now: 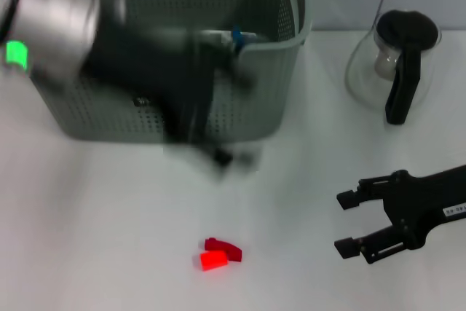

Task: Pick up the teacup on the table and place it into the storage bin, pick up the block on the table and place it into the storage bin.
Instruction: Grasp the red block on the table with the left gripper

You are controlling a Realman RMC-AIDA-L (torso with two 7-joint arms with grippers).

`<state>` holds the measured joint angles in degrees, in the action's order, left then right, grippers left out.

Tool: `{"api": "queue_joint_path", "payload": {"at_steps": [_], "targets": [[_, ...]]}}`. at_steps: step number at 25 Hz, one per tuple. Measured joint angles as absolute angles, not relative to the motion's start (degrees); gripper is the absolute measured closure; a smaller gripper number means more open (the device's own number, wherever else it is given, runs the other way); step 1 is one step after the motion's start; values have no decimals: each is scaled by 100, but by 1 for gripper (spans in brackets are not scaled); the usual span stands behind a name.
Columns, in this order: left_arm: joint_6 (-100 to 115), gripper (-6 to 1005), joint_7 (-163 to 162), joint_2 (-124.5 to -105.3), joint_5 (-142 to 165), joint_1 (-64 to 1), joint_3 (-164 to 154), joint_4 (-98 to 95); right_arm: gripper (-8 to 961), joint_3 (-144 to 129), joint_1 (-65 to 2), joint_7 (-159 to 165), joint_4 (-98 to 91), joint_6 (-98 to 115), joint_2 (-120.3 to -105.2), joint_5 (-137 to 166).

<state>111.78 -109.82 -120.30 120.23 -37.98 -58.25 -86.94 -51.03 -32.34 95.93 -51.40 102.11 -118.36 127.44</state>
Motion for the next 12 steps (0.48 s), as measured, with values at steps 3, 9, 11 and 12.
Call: {"api": "queue_joint_path", "payload": {"at_steps": [3,9,11,12], "targets": [[11311,68,-10967,-12121,12432,-3449,-6549,-8997,12,-5099,-3235,9599,-5124,10196,-11838,12743],[10804,62,-11211,-12459,13961,-3025,-8083,-9089,12,-5047,-3241,9618,-5075,10160,-11839,12745],[10385,62,-11706,-12461,14473,-3001,-8765,-8927,12,-5040,-3242,9644,-5072,10142,-11839,12744],[10255,62,-11919,-12461,14635,-3019,-8996,-8833,12,-5037,-3244,9657,-5071,10140,-11841,12744]]}}
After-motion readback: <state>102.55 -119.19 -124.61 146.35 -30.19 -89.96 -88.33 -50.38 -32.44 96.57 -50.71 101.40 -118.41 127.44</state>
